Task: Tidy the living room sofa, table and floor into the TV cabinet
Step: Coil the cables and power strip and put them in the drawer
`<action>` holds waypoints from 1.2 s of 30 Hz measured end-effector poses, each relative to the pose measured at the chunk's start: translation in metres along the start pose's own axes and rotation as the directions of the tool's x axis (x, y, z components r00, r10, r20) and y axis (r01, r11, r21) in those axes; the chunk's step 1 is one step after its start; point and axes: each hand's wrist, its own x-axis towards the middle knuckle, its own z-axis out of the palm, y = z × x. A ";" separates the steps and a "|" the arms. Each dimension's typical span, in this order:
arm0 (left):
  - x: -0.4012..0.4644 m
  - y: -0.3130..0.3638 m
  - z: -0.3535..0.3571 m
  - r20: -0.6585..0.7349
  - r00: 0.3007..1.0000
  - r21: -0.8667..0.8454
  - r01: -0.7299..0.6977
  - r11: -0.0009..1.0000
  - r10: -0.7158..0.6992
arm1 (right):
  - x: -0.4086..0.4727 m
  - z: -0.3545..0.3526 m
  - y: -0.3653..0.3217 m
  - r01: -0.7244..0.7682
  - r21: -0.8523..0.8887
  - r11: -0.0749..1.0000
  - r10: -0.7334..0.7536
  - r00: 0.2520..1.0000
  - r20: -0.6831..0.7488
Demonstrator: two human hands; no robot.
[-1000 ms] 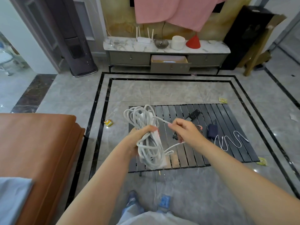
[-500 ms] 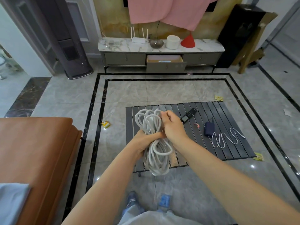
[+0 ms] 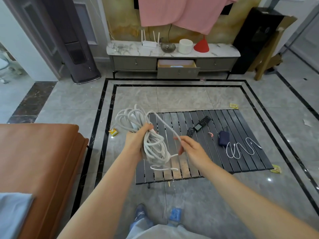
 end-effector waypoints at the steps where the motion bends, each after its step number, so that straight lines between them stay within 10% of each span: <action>1: -0.001 0.001 -0.002 -0.014 1.000 0.036 -0.018 0.999 0.018 | 0.001 0.003 -0.002 0.033 0.044 0.999 -0.029 0.997 -0.077; 9: -0.007 -0.008 0.002 -0.026 0.996 0.038 -0.087 0.996 0.088 | 0.010 0.022 -0.039 0.160 0.174 0.972 -0.145 0.985 -0.095; 23: -0.014 -0.014 0.011 0.038 0.968 0.005 -0.247 0.969 0.247 | 0.003 0.024 -0.057 0.434 -0.400 0.807 -0.447 0.892 0.067; 36: 0.000 -0.007 0.006 0.227 0.948 0.055 0.218 0.974 -0.225 | -0.005 0.013 -0.048 0.587 -0.578 0.567 -0.479 0.806 0.349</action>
